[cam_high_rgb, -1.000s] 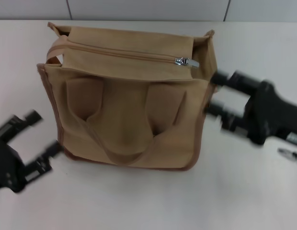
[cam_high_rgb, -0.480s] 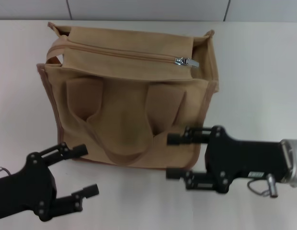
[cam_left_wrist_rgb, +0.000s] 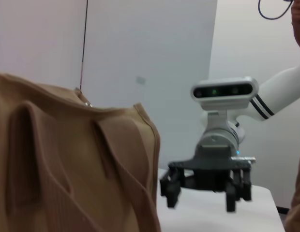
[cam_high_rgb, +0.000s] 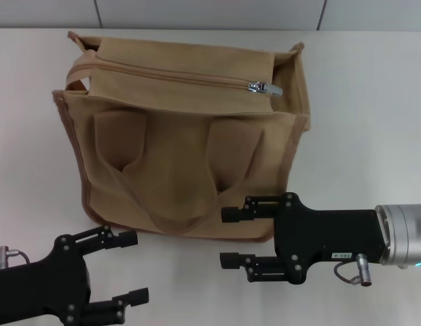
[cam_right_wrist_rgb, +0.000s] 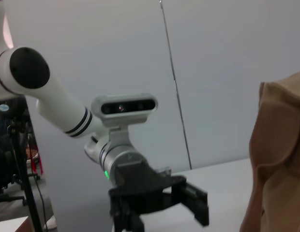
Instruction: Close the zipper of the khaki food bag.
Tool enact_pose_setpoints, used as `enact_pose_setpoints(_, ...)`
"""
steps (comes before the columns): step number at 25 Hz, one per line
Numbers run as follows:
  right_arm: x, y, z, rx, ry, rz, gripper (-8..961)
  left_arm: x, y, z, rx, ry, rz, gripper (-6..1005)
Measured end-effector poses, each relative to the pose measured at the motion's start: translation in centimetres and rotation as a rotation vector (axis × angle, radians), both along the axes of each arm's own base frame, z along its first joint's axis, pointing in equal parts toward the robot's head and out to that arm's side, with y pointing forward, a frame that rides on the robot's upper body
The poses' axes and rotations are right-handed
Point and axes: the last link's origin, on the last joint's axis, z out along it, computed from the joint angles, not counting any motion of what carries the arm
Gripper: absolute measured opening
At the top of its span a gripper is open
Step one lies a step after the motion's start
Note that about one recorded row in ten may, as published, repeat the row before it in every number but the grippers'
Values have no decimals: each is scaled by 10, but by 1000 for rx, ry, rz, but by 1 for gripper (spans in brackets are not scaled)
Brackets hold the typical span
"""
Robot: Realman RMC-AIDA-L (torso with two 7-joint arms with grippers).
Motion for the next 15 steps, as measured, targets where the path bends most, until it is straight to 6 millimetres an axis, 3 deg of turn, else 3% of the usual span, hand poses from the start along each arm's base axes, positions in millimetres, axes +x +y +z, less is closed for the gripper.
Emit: enact_pose_setpoints(15, 7, -5, -3, 16, 5, -30, 643, 1, -4, -10, -40, 20, -4, 783)
